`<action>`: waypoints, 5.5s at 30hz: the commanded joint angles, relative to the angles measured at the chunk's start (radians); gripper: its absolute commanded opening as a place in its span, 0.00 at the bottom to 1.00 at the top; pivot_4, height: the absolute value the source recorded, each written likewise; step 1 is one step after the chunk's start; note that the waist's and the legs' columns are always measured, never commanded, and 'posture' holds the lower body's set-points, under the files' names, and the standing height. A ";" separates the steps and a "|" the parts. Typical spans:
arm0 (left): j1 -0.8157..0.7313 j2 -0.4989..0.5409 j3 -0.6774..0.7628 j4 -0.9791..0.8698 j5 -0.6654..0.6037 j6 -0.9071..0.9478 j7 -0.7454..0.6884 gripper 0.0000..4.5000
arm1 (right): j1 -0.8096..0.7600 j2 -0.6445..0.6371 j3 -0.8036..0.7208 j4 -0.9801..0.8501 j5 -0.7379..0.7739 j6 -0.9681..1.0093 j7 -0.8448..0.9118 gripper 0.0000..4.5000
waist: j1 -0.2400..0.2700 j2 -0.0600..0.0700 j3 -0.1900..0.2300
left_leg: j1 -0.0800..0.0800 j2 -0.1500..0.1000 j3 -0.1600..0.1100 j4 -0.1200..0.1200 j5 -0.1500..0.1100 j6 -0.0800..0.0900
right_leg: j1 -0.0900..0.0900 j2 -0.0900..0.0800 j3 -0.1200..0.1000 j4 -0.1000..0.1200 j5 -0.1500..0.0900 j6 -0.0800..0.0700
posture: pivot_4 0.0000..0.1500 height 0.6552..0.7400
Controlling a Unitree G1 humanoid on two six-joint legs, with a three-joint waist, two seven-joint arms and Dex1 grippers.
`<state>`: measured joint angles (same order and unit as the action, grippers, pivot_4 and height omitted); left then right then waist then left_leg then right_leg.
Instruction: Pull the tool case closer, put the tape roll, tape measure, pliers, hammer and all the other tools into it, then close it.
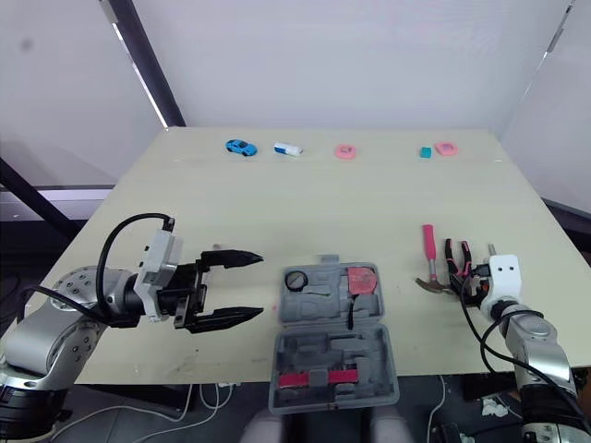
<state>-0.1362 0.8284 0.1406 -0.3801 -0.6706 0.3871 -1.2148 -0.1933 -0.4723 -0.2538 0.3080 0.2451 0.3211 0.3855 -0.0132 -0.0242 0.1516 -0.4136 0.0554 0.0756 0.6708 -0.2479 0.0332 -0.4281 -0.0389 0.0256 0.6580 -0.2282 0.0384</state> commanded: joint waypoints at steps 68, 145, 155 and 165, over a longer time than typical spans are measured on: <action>-0.041 0.041 0.061 0.153 -0.019 -0.089 -0.180 1.00 | -0.095 -0.284 0.347 -0.688 0.121 0.308 0.509 0.22 | 0.001 0.004 0.004 | -0.001 0.002 -0.001 0.001 0.000 0.000 | -0.002 0.004 0.002 0.000 -0.001 0.001 | 1.00 0.99; 0.076 0.058 0.130 0.216 0.044 -0.169 -0.218 1.00 | -0.377 0.092 0.662 -0.077 -0.194 -0.121 0.653 0.00 | -0.001 -0.001 0.006 | -0.002 0.002 0.001 0.001 0.001 -0.001 | -0.004 0.002 0.000 0.003 0.000 -0.001 | 1.00 0.99; 0.091 0.053 0.136 0.208 0.045 -0.170 -0.215 1.00 | -0.337 0.105 0.720 0.027 -0.255 -0.112 0.679 0.00 | -0.002 -0.001 0.005 | -0.001 0.002 0.001 0.001 0.001 -0.001 | -0.004 0.003 0.000 0.003 0.000 -0.001 | 1.00 0.99; 0.111 0.054 0.140 0.206 0.045 -0.174 -0.215 1.00 | -0.325 0.098 0.775 0.096 -0.324 -0.046 0.692 0.00 | -0.002 -0.004 0.001 | 0.002 0.002 0.001 0.001 0.001 -0.001 | -0.001 0.002 0.000 0.003 0.000 -0.001 | 1.00 0.99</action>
<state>-0.0293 0.8783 0.2643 -0.1452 -0.6210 0.2305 -1.4315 -0.5663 -0.3512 0.4475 0.3323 -0.0081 0.2167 1.0552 -0.0151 -0.0283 0.1527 -0.4108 0.0579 0.0763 0.6713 -0.2472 0.0318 -0.4283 -0.0365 0.0258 0.6613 -0.2287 0.0371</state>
